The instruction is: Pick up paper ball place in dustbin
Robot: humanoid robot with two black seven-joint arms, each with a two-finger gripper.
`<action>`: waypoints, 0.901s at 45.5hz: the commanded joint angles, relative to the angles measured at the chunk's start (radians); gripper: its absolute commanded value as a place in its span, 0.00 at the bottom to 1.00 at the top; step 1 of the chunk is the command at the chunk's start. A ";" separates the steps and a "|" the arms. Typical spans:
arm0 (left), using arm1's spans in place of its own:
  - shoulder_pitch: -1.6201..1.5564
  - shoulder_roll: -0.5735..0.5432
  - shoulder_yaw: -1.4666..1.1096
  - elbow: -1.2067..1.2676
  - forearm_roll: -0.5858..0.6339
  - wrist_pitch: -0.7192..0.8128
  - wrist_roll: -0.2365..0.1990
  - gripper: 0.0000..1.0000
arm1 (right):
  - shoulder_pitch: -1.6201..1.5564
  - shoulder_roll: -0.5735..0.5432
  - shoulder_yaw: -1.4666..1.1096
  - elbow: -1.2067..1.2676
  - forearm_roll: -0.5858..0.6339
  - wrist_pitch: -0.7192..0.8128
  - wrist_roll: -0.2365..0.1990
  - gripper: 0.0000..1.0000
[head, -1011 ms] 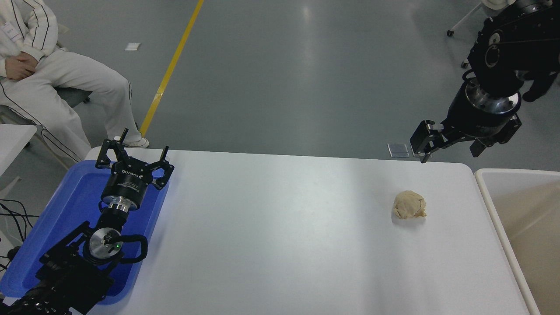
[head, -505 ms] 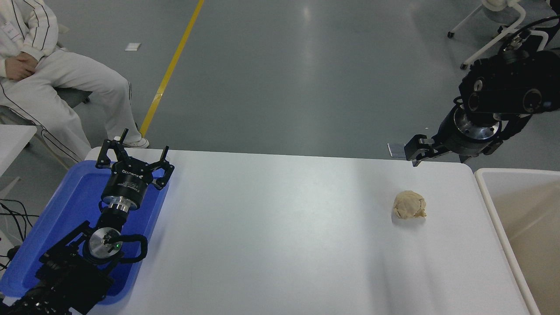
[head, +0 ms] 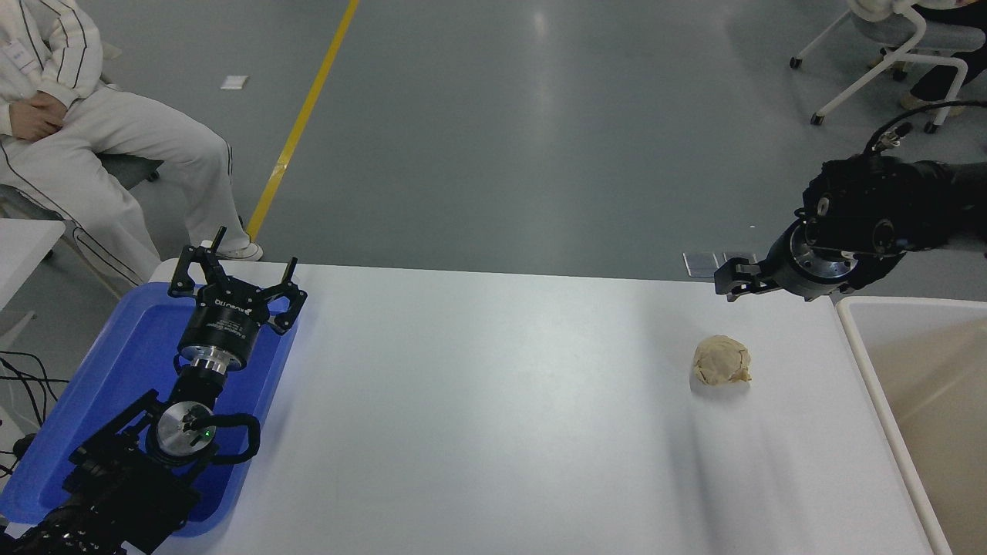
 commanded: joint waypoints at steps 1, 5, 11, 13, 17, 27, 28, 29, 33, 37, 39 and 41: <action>0.000 0.000 0.000 0.000 0.000 0.000 0.000 1.00 | -0.057 0.031 0.028 -0.041 0.000 -0.022 -0.001 1.00; 0.000 0.000 0.000 0.000 0.000 0.000 0.000 1.00 | -0.094 0.031 0.052 -0.045 0.000 -0.030 0.001 1.00; 0.000 0.000 0.000 0.000 0.000 0.000 0.000 1.00 | -0.141 0.025 0.068 -0.093 0.000 -0.059 0.001 1.00; 0.000 0.000 0.000 0.000 0.000 0.000 0.000 1.00 | -0.163 0.028 0.068 -0.108 -0.004 -0.067 0.001 1.00; 0.000 0.000 0.000 0.000 0.000 0.000 0.000 1.00 | -0.201 0.031 0.069 -0.142 -0.009 -0.100 0.001 1.00; 0.000 0.000 0.000 0.000 0.000 0.000 0.000 1.00 | -0.241 0.032 0.074 -0.168 -0.017 -0.179 -0.001 1.00; 0.000 0.000 0.000 0.000 0.000 0.000 0.000 1.00 | -0.249 0.032 0.075 -0.170 -0.017 -0.180 -0.001 1.00; 0.000 0.000 0.000 0.000 0.000 0.000 0.000 1.00 | -0.258 0.032 0.075 -0.171 -0.018 -0.185 -0.001 1.00; 0.000 0.000 0.000 0.000 0.000 0.000 0.000 1.00 | -0.287 0.032 0.083 -0.185 -0.016 -0.209 0.001 1.00; 0.000 0.000 0.000 0.000 0.000 0.000 0.000 1.00 | -0.325 0.032 0.101 -0.193 -0.015 -0.232 -0.001 1.00; 0.000 0.000 0.000 0.000 0.000 0.000 0.000 1.00 | -0.341 0.032 0.105 -0.203 -0.012 -0.245 0.001 1.00; 0.000 0.000 0.000 0.000 0.000 0.000 0.000 1.00 | -0.356 0.032 0.112 -0.225 -0.006 -0.255 -0.001 1.00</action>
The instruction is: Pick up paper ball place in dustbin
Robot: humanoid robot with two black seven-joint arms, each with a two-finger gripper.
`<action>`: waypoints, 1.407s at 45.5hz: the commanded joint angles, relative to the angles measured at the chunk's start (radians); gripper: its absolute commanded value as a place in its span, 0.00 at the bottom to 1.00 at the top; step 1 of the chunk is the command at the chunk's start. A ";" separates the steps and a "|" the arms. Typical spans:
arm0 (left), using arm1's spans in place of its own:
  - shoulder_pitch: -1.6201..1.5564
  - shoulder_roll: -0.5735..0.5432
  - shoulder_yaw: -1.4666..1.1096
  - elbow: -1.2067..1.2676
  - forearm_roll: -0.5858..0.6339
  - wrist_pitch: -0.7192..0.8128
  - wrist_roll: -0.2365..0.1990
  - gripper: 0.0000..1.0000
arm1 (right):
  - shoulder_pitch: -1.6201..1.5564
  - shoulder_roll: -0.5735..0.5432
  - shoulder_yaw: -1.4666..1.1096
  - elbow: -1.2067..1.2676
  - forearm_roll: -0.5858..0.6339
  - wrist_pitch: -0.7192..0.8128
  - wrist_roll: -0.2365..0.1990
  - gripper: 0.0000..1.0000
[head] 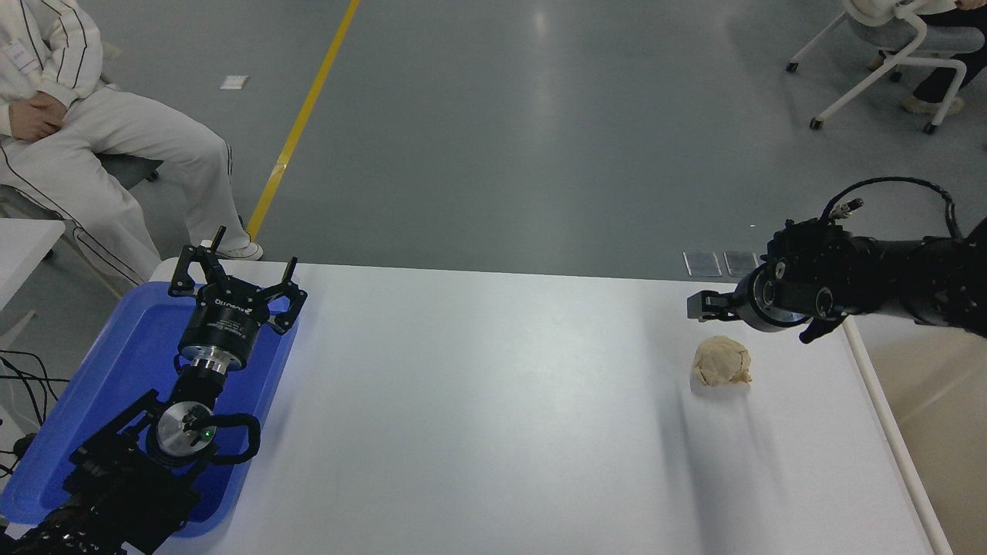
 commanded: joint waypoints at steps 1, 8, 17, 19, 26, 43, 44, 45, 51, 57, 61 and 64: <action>0.000 0.000 0.000 0.000 -0.002 0.000 0.000 1.00 | -0.092 0.001 0.032 -0.060 0.010 -0.065 -0.001 1.00; 0.000 0.000 0.000 0.000 0.000 0.000 0.000 1.00 | -0.162 0.004 0.066 -0.132 0.012 -0.072 -0.001 1.00; 0.000 0.000 0.000 0.000 0.000 -0.002 0.000 1.00 | -0.215 0.021 0.112 -0.206 0.012 -0.077 -0.001 1.00; 0.000 0.000 0.000 0.000 0.000 0.000 0.000 1.00 | -0.224 0.025 0.126 -0.221 0.012 -0.077 -0.001 1.00; 0.000 0.000 0.000 0.000 0.000 0.000 0.000 1.00 | -0.256 0.031 0.141 -0.260 0.012 -0.077 -0.001 1.00; 0.000 0.000 0.000 0.000 0.000 0.000 0.000 1.00 | -0.316 0.064 0.175 -0.327 -0.004 -0.077 -0.005 1.00; 0.000 0.000 0.000 0.000 -0.002 0.000 0.000 1.00 | -0.320 0.064 0.175 -0.332 -0.004 -0.077 -0.005 1.00; 0.002 0.000 0.000 0.000 0.000 0.000 0.000 1.00 | -0.325 0.065 0.175 -0.336 -0.005 -0.077 -0.005 1.00; 0.000 0.000 0.000 0.000 0.000 0.000 0.000 1.00 | -0.351 0.077 0.175 -0.369 -0.005 -0.077 -0.005 1.00; 0.002 0.000 0.000 0.000 0.000 0.000 0.000 1.00 | -0.363 0.077 0.175 -0.376 -0.005 -0.089 -0.005 1.00; 0.002 0.000 0.000 0.000 0.000 0.000 0.000 1.00 | -0.365 0.077 0.175 -0.376 -0.005 -0.111 -0.005 1.00; 0.000 0.000 0.000 0.000 0.000 0.000 0.000 1.00 | -0.365 0.077 0.175 -0.378 -0.004 -0.114 -0.005 1.00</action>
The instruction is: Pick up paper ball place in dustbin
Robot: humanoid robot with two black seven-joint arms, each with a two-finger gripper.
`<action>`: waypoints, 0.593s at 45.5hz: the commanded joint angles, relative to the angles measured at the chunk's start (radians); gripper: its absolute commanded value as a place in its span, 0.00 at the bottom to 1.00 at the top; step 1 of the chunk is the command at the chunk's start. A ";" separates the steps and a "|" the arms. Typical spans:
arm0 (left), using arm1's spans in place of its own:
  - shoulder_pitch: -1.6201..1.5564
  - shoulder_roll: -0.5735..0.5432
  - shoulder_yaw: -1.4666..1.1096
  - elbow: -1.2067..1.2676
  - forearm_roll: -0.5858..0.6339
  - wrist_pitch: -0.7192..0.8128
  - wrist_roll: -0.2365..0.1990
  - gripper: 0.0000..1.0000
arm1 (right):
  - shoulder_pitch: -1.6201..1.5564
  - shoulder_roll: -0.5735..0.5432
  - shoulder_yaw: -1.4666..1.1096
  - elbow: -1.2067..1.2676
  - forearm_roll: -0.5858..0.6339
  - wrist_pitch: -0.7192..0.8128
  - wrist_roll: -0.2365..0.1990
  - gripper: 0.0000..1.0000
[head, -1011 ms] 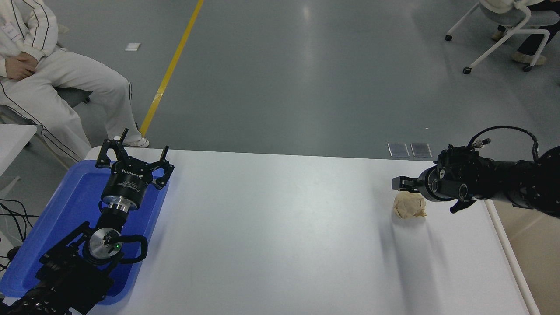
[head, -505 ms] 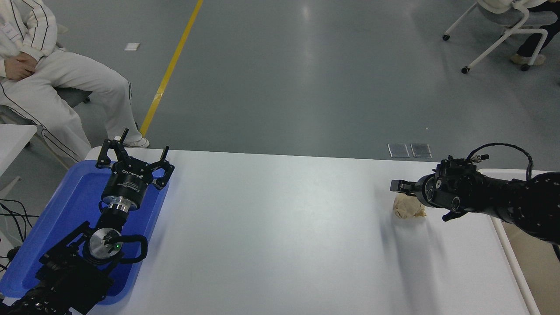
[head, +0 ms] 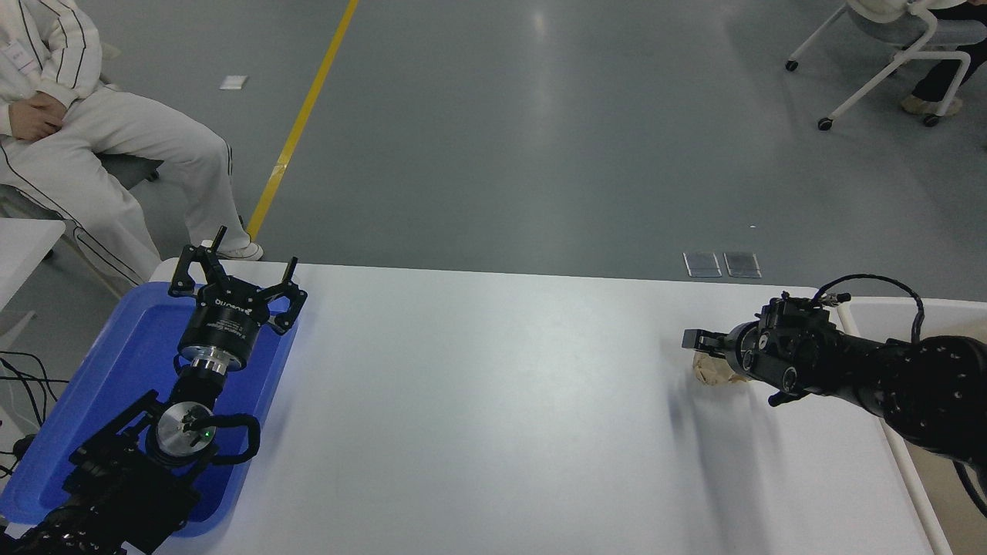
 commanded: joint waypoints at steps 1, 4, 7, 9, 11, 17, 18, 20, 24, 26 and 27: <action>0.000 0.000 0.000 0.000 0.000 0.000 0.000 1.00 | -0.016 0.004 0.003 -0.016 0.000 -0.025 0.000 1.00; 0.000 0.000 0.000 0.000 -0.001 0.000 0.000 1.00 | -0.016 0.004 0.003 -0.017 0.000 -0.027 0.000 1.00; 0.000 0.000 0.000 0.000 0.000 0.000 0.000 1.00 | -0.016 0.007 0.003 -0.017 0.000 -0.028 0.000 1.00; 0.000 0.000 0.000 0.000 0.000 0.000 0.000 1.00 | -0.018 0.010 0.003 -0.017 0.000 -0.028 0.000 1.00; 0.000 0.000 0.000 0.000 0.000 0.000 0.000 1.00 | -0.018 0.010 0.003 -0.017 0.000 -0.028 0.000 1.00; 0.000 0.000 0.000 0.000 0.000 0.000 0.000 1.00 | -0.026 0.012 0.006 -0.017 0.000 -0.030 0.000 0.98; 0.000 0.000 0.000 0.000 0.000 0.000 0.000 1.00 | -0.027 0.012 0.006 -0.017 0.000 -0.030 0.000 0.98; 0.000 0.000 0.000 0.000 0.000 0.000 0.000 1.00 | -0.030 0.012 0.010 -0.017 0.000 -0.030 0.000 0.96; 0.000 0.000 0.000 0.000 0.000 0.000 0.000 1.00 | -0.039 0.012 0.026 -0.019 0.000 -0.031 0.000 0.91; 0.000 0.000 0.000 0.000 0.000 0.000 0.000 1.00 | -0.041 0.012 0.036 -0.019 0.000 -0.035 0.000 0.90; 0.000 0.000 0.000 0.000 0.000 0.000 0.000 1.00 | -0.043 0.012 0.042 -0.019 0.002 -0.038 0.000 0.88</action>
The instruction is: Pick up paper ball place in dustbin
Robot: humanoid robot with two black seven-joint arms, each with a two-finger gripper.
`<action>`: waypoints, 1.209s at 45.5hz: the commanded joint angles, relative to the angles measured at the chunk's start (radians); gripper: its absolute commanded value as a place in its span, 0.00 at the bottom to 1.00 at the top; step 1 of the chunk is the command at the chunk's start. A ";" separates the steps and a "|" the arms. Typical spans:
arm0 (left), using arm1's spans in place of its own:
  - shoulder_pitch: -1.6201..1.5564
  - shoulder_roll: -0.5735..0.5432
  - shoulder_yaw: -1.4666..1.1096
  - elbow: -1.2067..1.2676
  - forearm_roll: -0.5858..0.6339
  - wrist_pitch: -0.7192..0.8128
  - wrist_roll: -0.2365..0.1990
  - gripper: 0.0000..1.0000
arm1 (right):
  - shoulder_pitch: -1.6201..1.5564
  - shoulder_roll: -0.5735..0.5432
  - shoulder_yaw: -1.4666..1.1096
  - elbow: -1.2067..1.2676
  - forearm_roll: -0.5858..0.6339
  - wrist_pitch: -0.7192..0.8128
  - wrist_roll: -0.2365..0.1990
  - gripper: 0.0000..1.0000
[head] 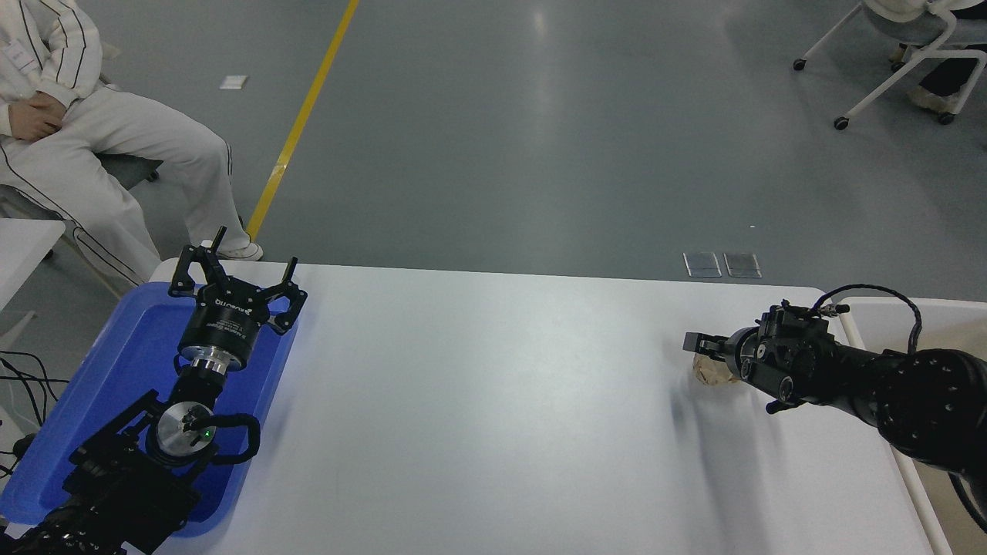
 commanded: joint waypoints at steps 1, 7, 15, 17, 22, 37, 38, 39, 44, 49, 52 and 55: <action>0.000 0.000 0.000 0.000 0.000 0.000 0.000 1.00 | -0.018 0.002 0.035 0.000 0.003 -0.014 0.000 0.85; 0.000 0.000 0.000 0.000 0.000 0.000 0.000 1.00 | -0.036 0.002 0.093 0.001 0.012 -0.030 0.000 0.55; 0.000 0.000 0.000 0.000 0.000 0.000 0.000 1.00 | -0.044 0.000 0.139 0.006 0.019 -0.041 0.000 0.11; 0.000 0.000 0.000 0.000 0.000 0.000 0.000 1.00 | -0.046 0.000 0.152 0.010 0.019 -0.044 0.000 0.00; 0.000 0.000 0.000 0.000 0.000 -0.001 0.000 1.00 | -0.041 0.000 0.167 0.018 0.020 -0.042 0.000 0.00; 0.000 0.000 0.000 0.000 0.000 0.000 0.000 1.00 | 0.005 -0.041 0.161 0.061 0.020 -0.044 -0.002 0.00; 0.000 0.000 0.000 0.000 0.000 0.000 0.000 1.00 | 0.010 -0.047 0.159 0.070 0.019 -0.044 -0.002 0.00; 0.000 0.000 0.000 0.000 0.000 0.000 0.000 1.00 | 0.017 -0.054 0.156 0.081 0.019 -0.042 -0.002 0.00; 0.000 0.000 0.000 0.000 0.000 0.000 0.000 1.00 | 0.074 -0.112 0.149 0.176 0.016 -0.041 -0.002 0.00; 0.000 0.000 0.000 0.000 0.000 0.000 0.000 1.00 | 0.128 -0.159 0.146 0.256 -0.001 -0.034 -0.003 0.00; 0.000 0.000 0.000 0.000 0.000 0.000 0.000 1.00 | 0.180 -0.190 0.123 0.323 -0.003 -0.027 -0.003 0.00; 0.000 0.000 0.000 0.000 0.000 0.000 0.000 1.00 | 0.238 -0.218 0.069 0.417 -0.004 -0.028 -0.003 0.00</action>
